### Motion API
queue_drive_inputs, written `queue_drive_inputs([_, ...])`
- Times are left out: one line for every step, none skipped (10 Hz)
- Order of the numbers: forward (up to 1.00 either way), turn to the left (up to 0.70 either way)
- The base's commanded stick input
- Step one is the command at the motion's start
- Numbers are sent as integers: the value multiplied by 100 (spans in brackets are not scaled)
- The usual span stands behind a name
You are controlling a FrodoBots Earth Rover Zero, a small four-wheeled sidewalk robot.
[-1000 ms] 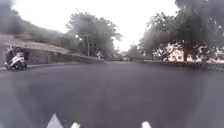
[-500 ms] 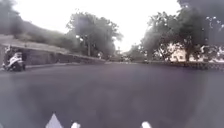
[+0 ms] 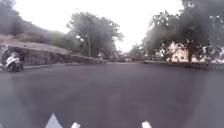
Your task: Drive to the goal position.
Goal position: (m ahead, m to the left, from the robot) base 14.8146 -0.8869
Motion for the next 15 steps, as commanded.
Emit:
queue_drive_inputs([50, -50])
queue_drive_inputs([50, -50])
queue_drive_inputs([50, -50])
queue_drive_inputs([50, -50])
queue_drive_inputs([50, -50])
queue_drive_inputs([50, -50])
queue_drive_inputs([50, -32])
queue_drive_inputs([50, -16])
queue_drive_inputs([50, -1])
queue_drive_inputs([50, 0])
queue_drive_inputs([50, 0])
queue_drive_inputs([50, 0])
queue_drive_inputs([50, 0])
queue_drive_inputs([50, 0])
queue_drive_inputs([50, -50])
